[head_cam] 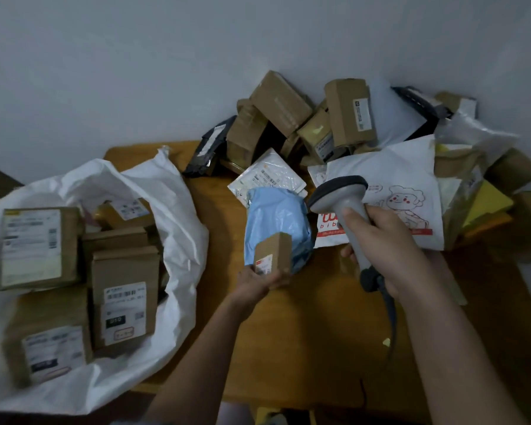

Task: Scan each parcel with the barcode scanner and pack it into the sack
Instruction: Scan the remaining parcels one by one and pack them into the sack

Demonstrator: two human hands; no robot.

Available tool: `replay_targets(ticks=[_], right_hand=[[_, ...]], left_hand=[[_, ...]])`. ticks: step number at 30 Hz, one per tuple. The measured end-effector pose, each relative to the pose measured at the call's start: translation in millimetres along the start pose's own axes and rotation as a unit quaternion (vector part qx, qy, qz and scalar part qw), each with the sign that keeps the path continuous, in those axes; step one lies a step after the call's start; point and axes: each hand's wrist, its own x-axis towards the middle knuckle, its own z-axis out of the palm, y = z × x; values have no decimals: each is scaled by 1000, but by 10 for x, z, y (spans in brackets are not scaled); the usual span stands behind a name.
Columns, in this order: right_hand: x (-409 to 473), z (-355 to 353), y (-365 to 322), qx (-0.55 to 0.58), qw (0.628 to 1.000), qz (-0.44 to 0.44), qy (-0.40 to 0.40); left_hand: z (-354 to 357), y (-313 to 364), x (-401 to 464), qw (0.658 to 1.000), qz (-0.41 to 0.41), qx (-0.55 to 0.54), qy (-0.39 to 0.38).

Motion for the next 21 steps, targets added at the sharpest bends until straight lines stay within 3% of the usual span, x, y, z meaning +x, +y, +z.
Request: replay_targets(ticks=[2,9,15,21], right_hand=[[-6,137,-16,19,1000,-2,-8],[-60,672,-42,52,998,-32,16],[-66,790,-140,46,996,-56,59],[-141,736,-287,23,997,-49,57]], left_hand=[[-98,197,-127,993,5,-111,-45],[-227,663,-427,968,57,-219,-106],[-457,678,-520,934,67,-345,-62],[-732,701,-610,934,80,-349,6]])
